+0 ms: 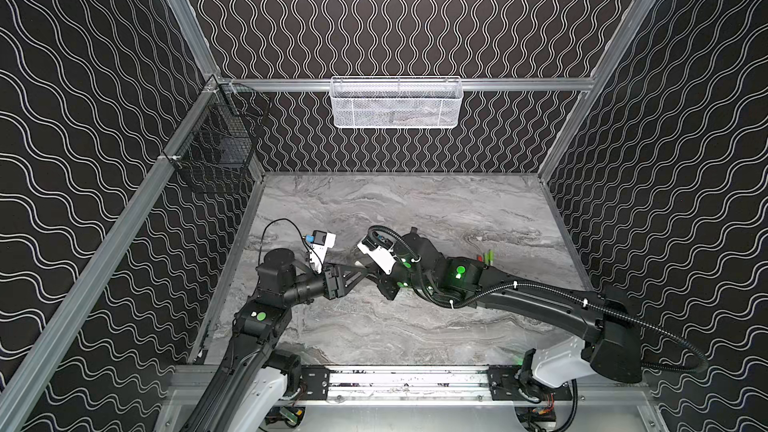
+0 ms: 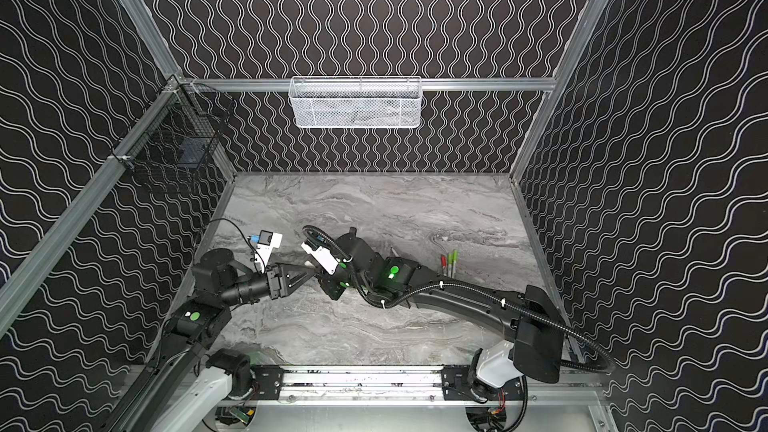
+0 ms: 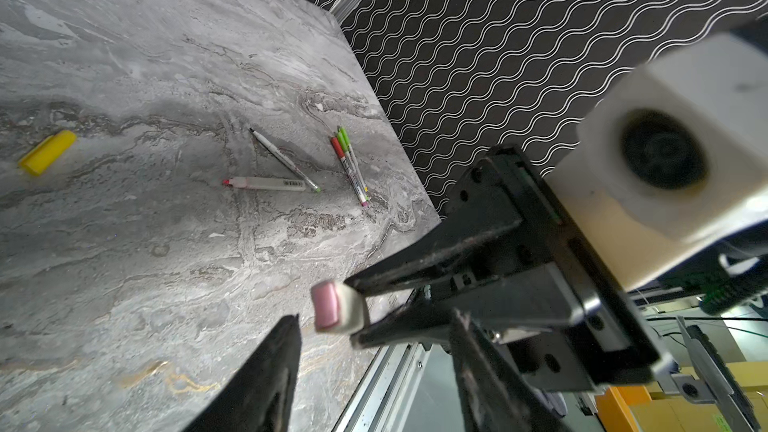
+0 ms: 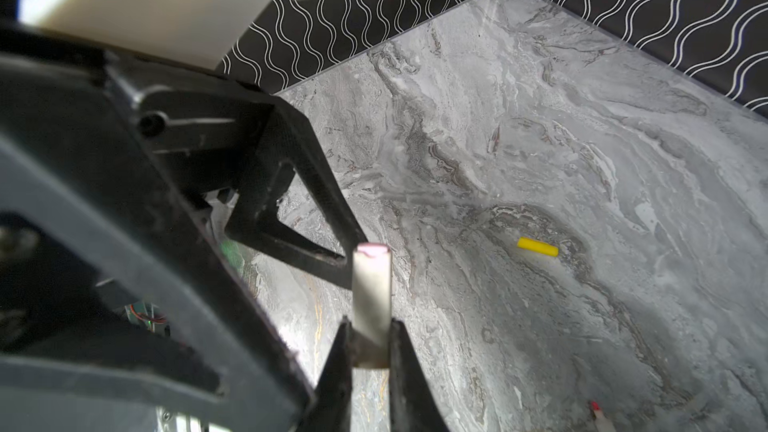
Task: Insert the pens into the pen caps
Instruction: 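Lift the pink-topped cap to the left gripper while the left gripper closes on it, then open the right gripper and move it to the pink-banded white highlighter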
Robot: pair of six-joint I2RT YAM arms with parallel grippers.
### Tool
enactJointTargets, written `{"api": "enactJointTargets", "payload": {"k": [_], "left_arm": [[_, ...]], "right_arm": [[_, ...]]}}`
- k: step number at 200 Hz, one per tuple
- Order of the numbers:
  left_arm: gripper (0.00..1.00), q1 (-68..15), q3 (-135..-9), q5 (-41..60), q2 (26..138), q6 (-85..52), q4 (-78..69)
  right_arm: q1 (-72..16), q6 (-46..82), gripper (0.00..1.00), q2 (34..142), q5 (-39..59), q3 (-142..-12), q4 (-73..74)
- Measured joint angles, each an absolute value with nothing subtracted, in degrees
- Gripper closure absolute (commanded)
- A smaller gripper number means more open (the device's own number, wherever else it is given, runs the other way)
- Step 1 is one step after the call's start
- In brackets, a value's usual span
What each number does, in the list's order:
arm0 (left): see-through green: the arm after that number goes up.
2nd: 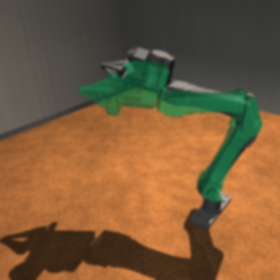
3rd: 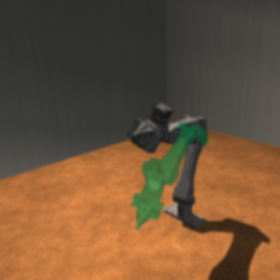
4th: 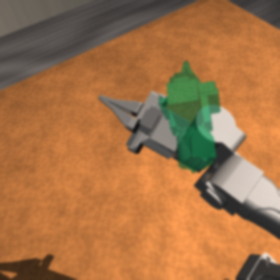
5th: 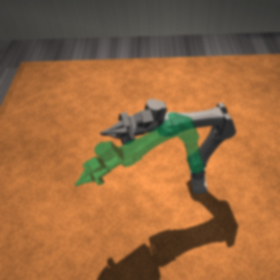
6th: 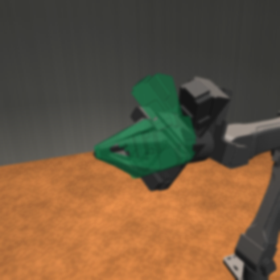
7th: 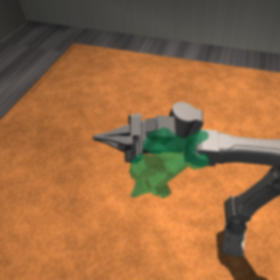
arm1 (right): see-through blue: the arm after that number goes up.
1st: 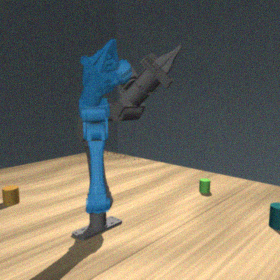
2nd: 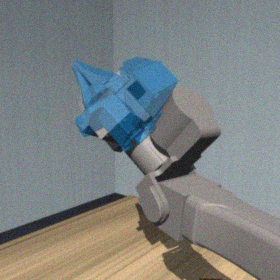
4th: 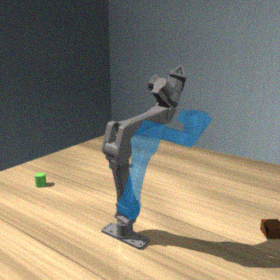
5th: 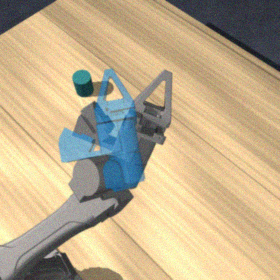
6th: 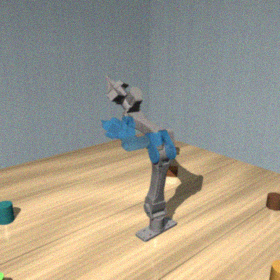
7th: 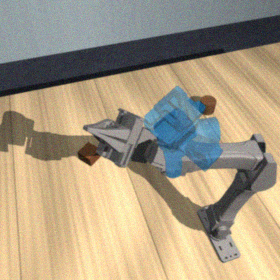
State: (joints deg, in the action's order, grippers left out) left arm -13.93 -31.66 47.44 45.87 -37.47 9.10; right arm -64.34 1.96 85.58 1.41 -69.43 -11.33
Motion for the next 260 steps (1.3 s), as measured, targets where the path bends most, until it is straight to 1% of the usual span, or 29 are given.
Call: {"api": "enactJointTargets", "payload": {"k": [17, 47, 85, 115, 135, 150, 161, 173, 185, 201, 216, 241, 260], "left_arm": [[0.52, -12.91, -31.14, 47.99, 46.04, -38.15, 6.94], [0.65, -11.40, -29.50, 49.25, 46.76, -40.53, 3.29], [0.74, -11.05, -29.02, 50.59, 47.18, -42.00, 0.84], [0.89, -10.85, -29.02, 50.35, 46.89, -42.09, 0.75], [0.95, -10.87, -29.02, 50.15, 47.05, -42.48, 0.64], [1.00, -10.87, -29.12, 50.30, 47.24, -42.22, 0.91], [1.00, -10.87, -29.61, 50.26, 47.48, -41.71, 1.39], [1.00, -10.87, -30.35, 49.91, 48.03, -41.06, 2.31], [1.00, -10.83, -31.14, 49.36, 48.73, -39.99, 3.99], [1.00, -10.72, -31.99, 47.70, 49.63, -38.54, 6.39], [1.00, -10.63, -32.34, 46.41, 49.67, -37.30, 8.34], [1.00, -10.48, -33.21, 44.97, 49.12, -35.73, 11.07], [1.00, -10.44, -34.61, 44.99, 49.19, -34.48, 12.97]], "right_arm": [[-64.86, 1.96, 0.89, 85.58, 2.13, -69.45, -11.22], [-65.14, 2.13, 0.89, 85.54, 2.46, -69.45, -11.25], [-65.21, 2.55, 0.88, 85.49, 2.20, -69.45, -11.20], [-65.25, 3.46, 0.85, 85.67, 1.80, -70.00, -11.05], [-65.39, 3.90, 0.79, 86.00, 1.15, -70.08, -11.03], [-65.36, 4.21, 0.63, 86.02, 1.17, -70.08, -11.03], [-65.36, 4.89, 0.52, 85.89, 1.10, -70.00, -11.03], [-65.25, 5.17, 0.44, 85.21, 0.73, -69.43, -11.05], [-65.04, 5.48, 0.37, 84.05, 0.34, -68.42, -11.07], [-63.68, 5.89, 0.34, 82.39, 0.05, -66.65, -11.66], [-60.36, 6.87, 0.30, 81.10, -0.14, -64.84, -13.13], [-53.49, 7.57, 0.29, 80.27, 1.17, -62.63, -17.12], [-48.62, 7.40, 0.28, 81.65, 2.98, -61.95, -20.56]]}}
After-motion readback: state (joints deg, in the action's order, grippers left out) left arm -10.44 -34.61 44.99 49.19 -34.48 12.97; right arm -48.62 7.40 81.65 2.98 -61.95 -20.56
